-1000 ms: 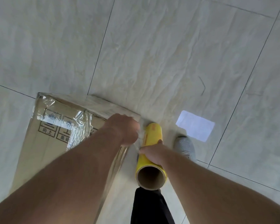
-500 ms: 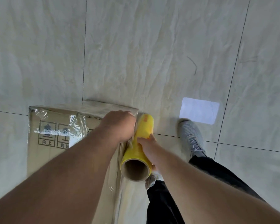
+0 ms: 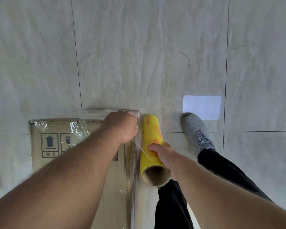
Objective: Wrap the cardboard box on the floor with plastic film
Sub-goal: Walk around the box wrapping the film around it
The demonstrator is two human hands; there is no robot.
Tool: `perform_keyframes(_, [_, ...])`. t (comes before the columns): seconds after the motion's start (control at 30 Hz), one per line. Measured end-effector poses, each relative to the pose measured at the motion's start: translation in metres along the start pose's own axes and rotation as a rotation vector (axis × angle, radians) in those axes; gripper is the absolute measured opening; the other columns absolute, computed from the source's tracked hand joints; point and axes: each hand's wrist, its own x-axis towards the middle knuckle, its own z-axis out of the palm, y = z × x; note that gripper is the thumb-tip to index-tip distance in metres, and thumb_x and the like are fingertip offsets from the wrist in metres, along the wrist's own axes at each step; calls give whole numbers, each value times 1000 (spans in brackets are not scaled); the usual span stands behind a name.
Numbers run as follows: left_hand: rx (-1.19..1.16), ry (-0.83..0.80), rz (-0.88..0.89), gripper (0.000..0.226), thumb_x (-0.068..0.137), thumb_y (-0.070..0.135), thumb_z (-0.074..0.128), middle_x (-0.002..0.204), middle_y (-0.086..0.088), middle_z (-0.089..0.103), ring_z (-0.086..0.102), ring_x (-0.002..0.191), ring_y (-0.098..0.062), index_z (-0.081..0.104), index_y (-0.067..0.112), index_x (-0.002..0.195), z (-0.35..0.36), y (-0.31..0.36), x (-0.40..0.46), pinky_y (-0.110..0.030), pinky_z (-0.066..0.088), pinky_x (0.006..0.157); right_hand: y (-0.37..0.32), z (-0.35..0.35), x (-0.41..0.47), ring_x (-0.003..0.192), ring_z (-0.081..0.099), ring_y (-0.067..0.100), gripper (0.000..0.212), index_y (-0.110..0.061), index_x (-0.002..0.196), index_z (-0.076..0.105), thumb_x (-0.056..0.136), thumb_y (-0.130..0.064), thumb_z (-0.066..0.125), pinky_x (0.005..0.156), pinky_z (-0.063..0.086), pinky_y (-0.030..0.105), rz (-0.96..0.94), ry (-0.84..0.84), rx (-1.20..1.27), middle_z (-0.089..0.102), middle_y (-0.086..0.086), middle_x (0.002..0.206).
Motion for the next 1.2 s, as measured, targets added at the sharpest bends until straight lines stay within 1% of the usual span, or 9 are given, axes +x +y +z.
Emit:
perform_keyframes(0.2, [361,-1,173,33,103,26,49,138,-7,61,49,135,-30,70,17,128,4,14,-5,-43,30,119,-20,-1,-6,117,64,33,101,-20,163,29,81,-57,75,105,52,42,-9,15,-345,56,16,140])
perform_keyframes(0.3, [384,-21,192,33,102,29,51,133,-4,65,48,133,-27,71,18,125,8,16,-6,-42,29,118,-19,6,3,111,64,30,70,-13,145,54,89,-52,72,97,50,35,32,-4,-472,61,14,130])
perform_keyframes(0.37, [382,-41,178,31,101,26,52,126,-3,67,52,125,-26,72,17,123,7,19,-5,-39,36,107,-10,8,4,100,64,27,60,-11,133,59,89,-48,75,87,52,32,71,-32,-450,63,14,122])
perform_keyframes(0.43, [401,-67,186,30,100,25,54,124,-2,68,53,122,-26,72,16,122,4,22,-3,-38,37,104,-6,12,9,93,63,24,76,-12,140,56,81,-54,78,78,50,31,89,-7,-405,64,11,120])
perform_keyframes(0.6, [551,-125,248,29,98,25,56,123,-1,69,53,123,-28,73,20,121,1,26,-5,-44,39,109,-5,34,24,114,67,33,95,-15,147,48,65,-59,67,109,52,48,119,-33,-179,66,14,128])
perform_keyframes(0.77, [657,-176,330,20,94,20,62,115,-1,75,62,117,-25,74,19,110,7,33,-8,-50,27,121,15,22,0,93,77,33,75,-25,142,52,79,-60,72,79,66,45,167,-55,144,74,16,114])
perform_keyframes(0.83, [675,-187,360,20,94,19,61,112,-1,76,65,113,-24,74,17,109,10,38,-9,-48,28,121,29,13,-2,89,81,35,68,-20,132,60,80,-58,81,84,67,52,192,-99,294,79,18,106])
perform_keyframes(0.97, [687,-217,388,18,93,17,61,107,0,74,67,102,-26,74,19,105,17,43,-12,-44,49,100,43,15,-1,82,82,38,68,-13,129,61,78,-48,89,78,68,53,212,-135,458,82,23,97])
perform_keyframes(1.2, [674,-159,373,22,96,20,58,115,0,72,64,112,-26,69,21,115,27,45,-21,-39,42,100,30,9,-10,87,77,33,59,-15,122,61,85,-56,79,78,65,42,209,-71,286,77,16,101])
